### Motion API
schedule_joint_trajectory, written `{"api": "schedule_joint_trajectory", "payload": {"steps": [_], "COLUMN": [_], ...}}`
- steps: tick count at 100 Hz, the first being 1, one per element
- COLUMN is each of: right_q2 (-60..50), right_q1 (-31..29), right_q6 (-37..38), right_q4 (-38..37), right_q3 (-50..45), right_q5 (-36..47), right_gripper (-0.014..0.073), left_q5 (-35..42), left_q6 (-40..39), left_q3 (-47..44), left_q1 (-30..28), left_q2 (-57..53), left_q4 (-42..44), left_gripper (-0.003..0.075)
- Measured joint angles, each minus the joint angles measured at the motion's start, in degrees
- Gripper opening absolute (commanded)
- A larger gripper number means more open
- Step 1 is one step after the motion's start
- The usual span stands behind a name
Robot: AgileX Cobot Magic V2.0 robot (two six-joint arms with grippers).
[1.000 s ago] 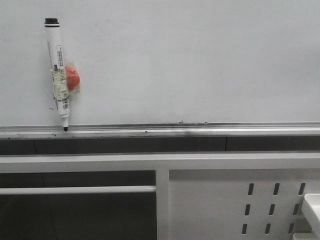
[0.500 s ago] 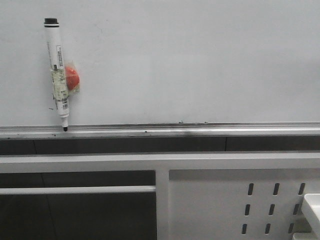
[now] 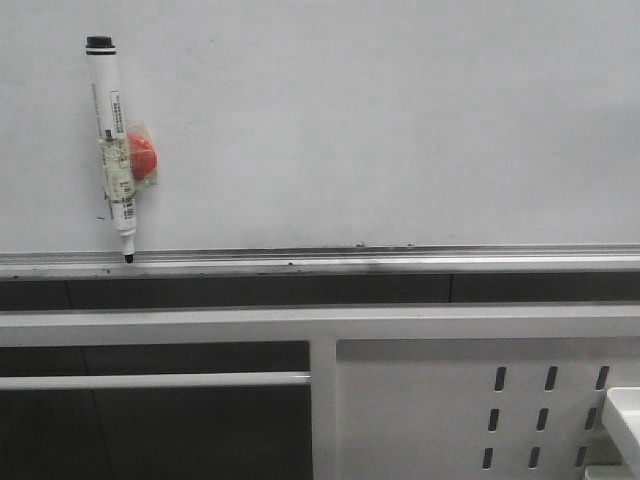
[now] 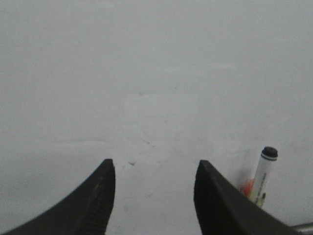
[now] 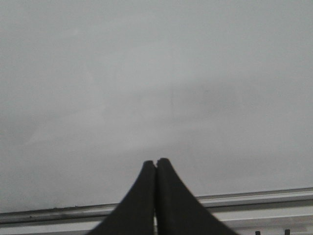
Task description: Write number 1 on whiteboard
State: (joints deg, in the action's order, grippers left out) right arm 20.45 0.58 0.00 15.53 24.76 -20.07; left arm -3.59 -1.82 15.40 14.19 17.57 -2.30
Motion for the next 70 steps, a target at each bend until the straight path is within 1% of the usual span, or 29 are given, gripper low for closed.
{"api": "schedule_joint_trajectory", "payload": {"steps": [5, 14, 22, 32, 52, 70], "right_q2": [0.1, 0.1, 0.1, 0.1, 0.1, 0.1], "right_q1": [0.1, 0.1, 0.1, 0.1, 0.3, 0.3], "right_q6": [0.0, -0.9, -1.0, -1.1, -1.1, -1.1], "right_q4": [0.0, 0.0, 0.0, 0.1, 0.1, 0.1], "right_q3": [0.0, 0.0, 0.0, 0.0, 0.0, 0.0], "right_q5": [-0.4, -1.4, -2.0, -2.2, -2.3, -2.5], "right_gripper": [-0.0069, -0.0069, -0.0069, -0.0069, -0.0069, -0.0069], "left_q5": [0.6, 3.9, 9.6, 15.5, 23.3, 33.5], "left_q6": [0.0, 0.0, 0.0, 0.0, 0.0, 0.0], "left_q3": [-1.6, -5.4, -9.7, -12.5, -13.0, -13.1], "left_q1": [0.8, 2.9, 5.7, 9.0, 14.0, 16.5], "left_q2": [0.4, 1.6, 2.8, 4.7, 12.5, 23.3], "left_q4": [-0.1, -0.3, -0.2, 0.6, 0.9, 1.0], "left_gripper": [0.0354, 0.0357, 0.0354, 0.0346, 0.0346, 0.0346]}}
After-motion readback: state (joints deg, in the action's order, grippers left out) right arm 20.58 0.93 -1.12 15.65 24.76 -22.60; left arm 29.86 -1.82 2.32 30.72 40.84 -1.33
